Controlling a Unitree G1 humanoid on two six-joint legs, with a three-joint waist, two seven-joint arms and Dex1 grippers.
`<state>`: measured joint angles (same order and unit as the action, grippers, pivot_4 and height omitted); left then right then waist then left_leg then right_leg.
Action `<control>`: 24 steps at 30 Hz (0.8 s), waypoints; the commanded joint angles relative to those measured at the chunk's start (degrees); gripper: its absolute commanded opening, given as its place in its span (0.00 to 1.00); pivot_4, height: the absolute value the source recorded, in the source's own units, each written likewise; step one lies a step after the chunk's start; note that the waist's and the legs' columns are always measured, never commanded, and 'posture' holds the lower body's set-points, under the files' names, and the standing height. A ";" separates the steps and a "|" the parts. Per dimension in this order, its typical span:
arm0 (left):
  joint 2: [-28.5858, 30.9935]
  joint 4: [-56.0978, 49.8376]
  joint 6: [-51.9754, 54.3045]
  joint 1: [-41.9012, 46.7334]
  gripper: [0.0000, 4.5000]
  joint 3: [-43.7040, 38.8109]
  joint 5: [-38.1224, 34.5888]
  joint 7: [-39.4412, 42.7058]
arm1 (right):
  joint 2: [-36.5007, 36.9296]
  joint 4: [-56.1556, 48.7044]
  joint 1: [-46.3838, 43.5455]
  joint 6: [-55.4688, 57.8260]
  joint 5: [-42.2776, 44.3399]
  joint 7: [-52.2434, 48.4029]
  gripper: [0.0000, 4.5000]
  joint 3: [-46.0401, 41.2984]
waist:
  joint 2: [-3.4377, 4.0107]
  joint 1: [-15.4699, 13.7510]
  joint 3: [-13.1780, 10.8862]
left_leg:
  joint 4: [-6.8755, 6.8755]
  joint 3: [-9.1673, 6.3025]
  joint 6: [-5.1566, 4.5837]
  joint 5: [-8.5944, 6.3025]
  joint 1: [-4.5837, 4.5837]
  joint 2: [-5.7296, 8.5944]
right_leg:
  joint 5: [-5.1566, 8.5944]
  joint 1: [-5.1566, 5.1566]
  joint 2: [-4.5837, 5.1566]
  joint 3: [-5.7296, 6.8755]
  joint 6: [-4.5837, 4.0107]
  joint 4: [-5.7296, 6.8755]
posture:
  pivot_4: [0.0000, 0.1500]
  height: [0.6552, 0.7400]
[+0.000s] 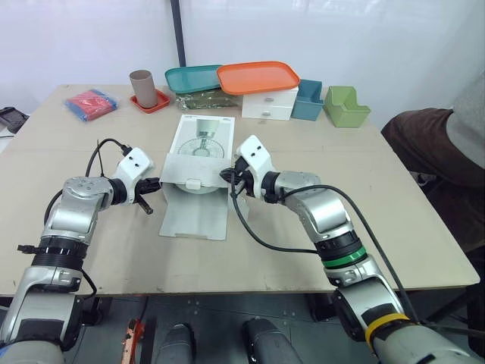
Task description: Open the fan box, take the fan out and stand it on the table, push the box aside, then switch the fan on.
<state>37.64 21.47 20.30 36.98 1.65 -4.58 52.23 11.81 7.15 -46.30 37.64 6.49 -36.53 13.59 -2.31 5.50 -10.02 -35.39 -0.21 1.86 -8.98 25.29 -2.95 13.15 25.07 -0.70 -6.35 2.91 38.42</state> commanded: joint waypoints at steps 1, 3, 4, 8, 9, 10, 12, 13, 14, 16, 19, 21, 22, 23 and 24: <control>1.21 -4.08 0.57 -0.79 0.00 -1.58 -1.46 0.20 | 0.07 -0.85 -0.26 0.51 0.00 -0.60 0.02 0.80 | 0.00 0.00 0.00 | 0.00 -0.01 0.00 0.00 0.00 0.00 | 0.00 0.00 0.00 0.00 0.00 0.00 | 1.00 1.00; 1.35 -4.68 0.87 -1.07 0.00 -1.57 -1.58 0.06 | 0.06 -0.77 -0.36 0.55 0.00 -0.62 0.02 0.76 | 0.00 0.00 0.00 | 0.00 -0.01 0.00 0.00 0.00 0.00 | 0.00 0.00 0.00 0.00 0.00 0.00 | 1.00 1.00; 1.36 -5.20 1.17 -1.29 0.00 -1.74 -1.82 -0.02 | 0.07 -0.73 -0.43 0.53 -0.03 -0.64 0.02 0.79 | 0.00 0.00 0.00 | 0.00 0.00 0.00 0.00 0.00 0.00 | 0.00 0.00 0.00 0.00 0.00 0.00 | 1.00 1.00; 1.68 -12.54 4.83 -4.74 0.00 -4.97 -5.33 -0.70 | 0.24 -0.65 -0.84 0.62 0.03 -0.89 0.02 0.66 | 0.00 0.07 0.00 | 0.00 0.00 0.00 0.00 0.00 0.00 | 0.01 0.00 0.01 0.00 0.00 -0.01 | 1.00 1.00; 1.60 -14.84 5.67 -5.55 0.00 -6.05 -6.32 -1.20 | 0.23 -0.56 -0.98 0.64 0.06 -0.92 0.02 0.56 | 0.00 0.07 0.00 | 0.01 0.00 0.01 -0.01 0.00 -0.02 | 0.01 0.01 0.01 0.00 -0.01 -0.01 | 1.00 1.00; 1.50 -17.28 6.51 -6.27 0.00 -7.17 -7.41 -1.74 | 0.21 -0.44 -1.11 0.60 0.07 -0.97 0.02 0.49 | 0.00 0.06 0.00 | 0.01 0.00 0.01 -0.01 0.00 -0.02 | 0.02 0.01 0.00 0.00 -0.01 -0.01 | 1.00 1.00; 0.78 -22.62 7.45 -7.47 0.00 -10.00 -10.38 -2.80 | 0.12 -0.21 -1.35 0.47 0.08 -1.04 0.02 0.43 | -0.01 0.03 -0.01 | 0.02 -0.02 0.01 -0.01 0.01 -0.02 | 0.03 0.01 0.00 0.00 -0.01 -0.01 | 1.00 1.00; 0.54 -25.23 8.72 -7.98 0.00 -11.13 -12.16 -3.06 | 0.07 -0.04 -1.48 0.41 0.10 -1.08 0.02 0.40 | -0.01 0.03 0.00 | 0.01 -0.02 0.01 -0.01 0.02 -0.02 | 0.02 0.01 0.00 0.00 -0.01 0.00 | 1.00 1.00; 0.35 -27.60 9.37 -8.52 0.00 -12.03 -13.65 -3.10 | 0.02 0.01 -1.56 0.37 0.11 -1.11 0.02 0.41 | -0.01 -0.02 -0.01 | 0.00 -0.02 0.01 -0.01 0.02 -0.02 | 0.02 0.01 0.00 0.00 -0.01 0.00 | 1.00 1.00; 0.39 -31.46 11.32 -9.36 0.00 -13.23 -16.59 -2.93 | -0.12 0.46 -1.88 0.15 0.13 -1.27 0.02 0.38 | -0.01 -0.17 -0.01 | 0.00 -0.02 0.01 -0.01 0.03 0.00 | 0.01 -0.02 0.03 0.00 0.02 -0.02 | 1.00 1.00; 1.42 -37.64 14.67 -11.70 0.00 -14.00 -21.05 -1.93 | -0.32 0.91 -2.27 -0.15 0.14 -1.58 0.02 0.43 | -0.01 -0.18 -0.01 | -0.01 -0.01 0.01 -0.01 0.00 0.01 | 0.00 -0.03 0.03 0.00 0.03 -0.03 | 1.00 1.00; 2.36 -41.39 16.13 -14.12 0.00 -13.75 -23.47 -0.65 | -0.39 1.26 -2.56 -0.36 0.07 -1.74 0.02 0.45 | 0.00 0.14 -0.01 | 0.00 0.00 0.01 -0.01 -0.02 -0.01 | 0.01 -0.03 0.02 0.00 0.02 -0.03 | 1.00 1.00; 2.52 -42.74 17.01 -15.06 0.00 -13.73 -24.71 -0.49 | -0.43 1.51 -2.76 -0.47 0.03 -1.80 0.02 0.41 | 0.00 0.17 -0.01 | 0.01 0.00 0.01 -0.01 -0.02 -0.02 | 0.01 -0.02 0.01 0.00 0.00 -0.03 | 1.00 1.00; 2.50 -43.65 18.15 -15.76 0.00 -13.66 -25.79 -0.75 | -0.50 1.84 -3.04 -0.55 0.06 -1.90 0.02 0.31 | 0.00 0.17 -0.01 | 0.01 -0.01 0.01 -0.01 -0.03 -0.03 | 0.01 -0.02 0.00 0.00 -0.01 -0.03 | 1.00 1.00; 2.22 -44.68 19.18 -16.74 0.00 -13.68 -26.96 -1.14 | -0.47 1.97 -3.21 -0.60 0.05 -2.01 0.02 0.27 | 0.00 0.17 -0.01 | 0.01 -0.03 0.01 -0.01 -0.03 -0.03 | 0.02 -0.02 -0.01 0.01 -0.03 -0.02 | 1.00 1.00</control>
<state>39.26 -20.04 38.16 20.69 -11.06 -29.25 51.42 11.42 9.30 -48.05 37.60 6.49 -38.37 13.72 -2.32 5.67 -10.03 -35.38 -0.24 1.87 -8.98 25.25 -2.97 13.16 25.05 -0.71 -6.34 2.89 38.40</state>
